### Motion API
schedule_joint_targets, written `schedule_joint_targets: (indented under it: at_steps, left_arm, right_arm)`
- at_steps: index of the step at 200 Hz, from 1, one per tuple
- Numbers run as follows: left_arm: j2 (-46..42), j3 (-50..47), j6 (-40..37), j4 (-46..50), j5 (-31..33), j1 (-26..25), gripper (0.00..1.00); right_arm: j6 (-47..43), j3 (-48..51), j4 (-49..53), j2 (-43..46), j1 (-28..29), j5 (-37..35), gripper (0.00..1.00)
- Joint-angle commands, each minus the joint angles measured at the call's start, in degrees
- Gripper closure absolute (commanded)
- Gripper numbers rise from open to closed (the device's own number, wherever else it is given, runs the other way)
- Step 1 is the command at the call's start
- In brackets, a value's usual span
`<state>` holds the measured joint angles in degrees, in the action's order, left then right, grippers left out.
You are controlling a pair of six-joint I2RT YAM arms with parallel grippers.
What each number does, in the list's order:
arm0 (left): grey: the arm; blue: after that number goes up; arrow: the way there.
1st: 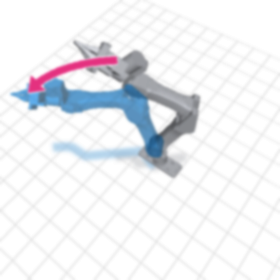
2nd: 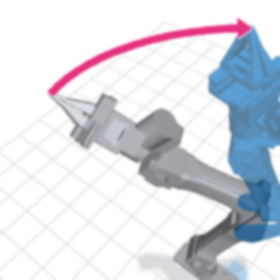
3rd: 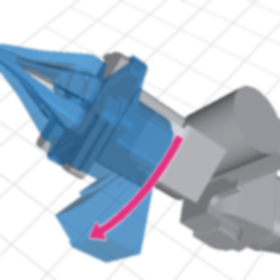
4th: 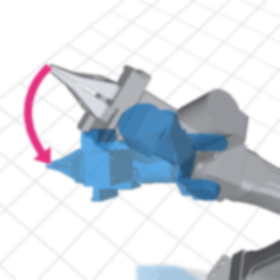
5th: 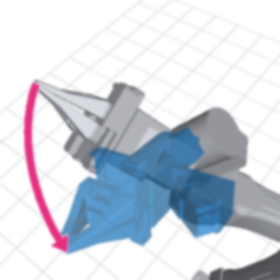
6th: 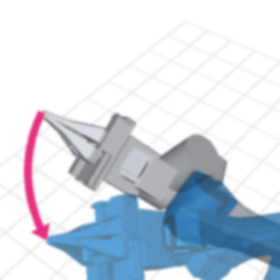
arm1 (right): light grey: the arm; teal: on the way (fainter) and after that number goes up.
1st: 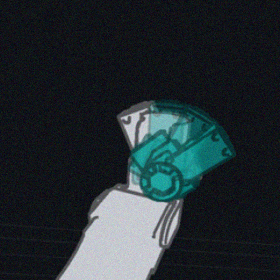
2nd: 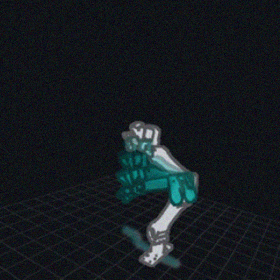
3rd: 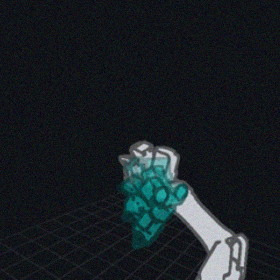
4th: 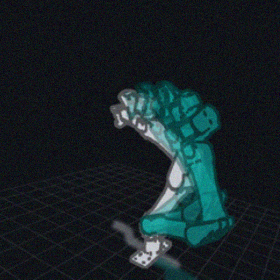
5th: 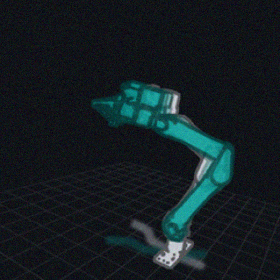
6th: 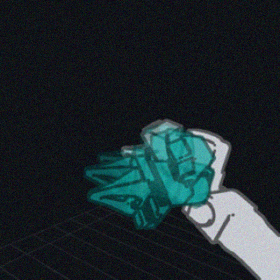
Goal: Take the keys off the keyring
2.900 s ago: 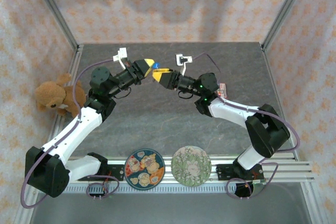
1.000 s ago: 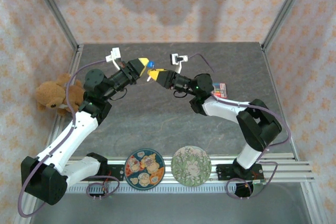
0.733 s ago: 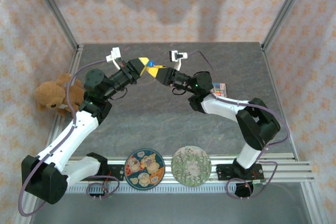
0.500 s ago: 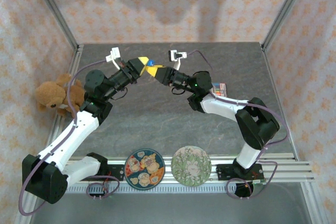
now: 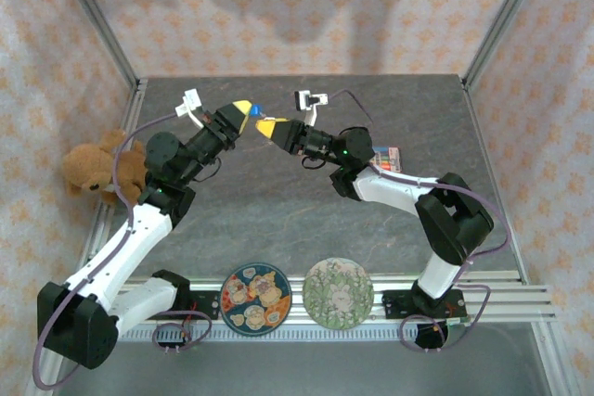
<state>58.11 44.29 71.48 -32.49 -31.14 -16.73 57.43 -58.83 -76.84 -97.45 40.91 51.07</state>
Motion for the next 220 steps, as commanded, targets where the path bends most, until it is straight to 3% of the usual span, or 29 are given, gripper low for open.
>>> schedule_joint_targets:
  at_steps: [1,30,84,125,188,220]
  left_arm:
    - [-1.9,0.0,-1.8,-1.5,1.3,0.6,1.00]
    - [-2.2,-0.1,-1.9,-1.3,0.9,0.6,1.00]
    - [-3.8,-1.0,-2.3,-0.5,1.3,1.1,1.00]
    - [-3.8,-1.2,-2.1,-0.9,1.1,1.2,1.00]
    - [-3.8,-1.7,-2.0,-1.1,1.2,1.2,1.00]
    - [-4.1,-2.2,-2.7,-0.4,1.5,1.2,1.00]
  right_arm:
    - [-0.2,0.4,-3.6,-0.1,0.3,0.3,0.79]
    - [0.3,0.3,-3.6,-0.5,0.2,-0.4,0.86]
    - [0.8,2.0,-3.5,0.0,-0.5,-0.7,0.85]
    - [0.9,2.4,-3.6,0.3,-0.5,-0.4,0.96]
    - [1.5,1.1,-3.5,-0.1,-0.4,-0.3,1.00]
    - [-0.2,0.6,4.9,0.9,-1.0,-0.2,1.00]
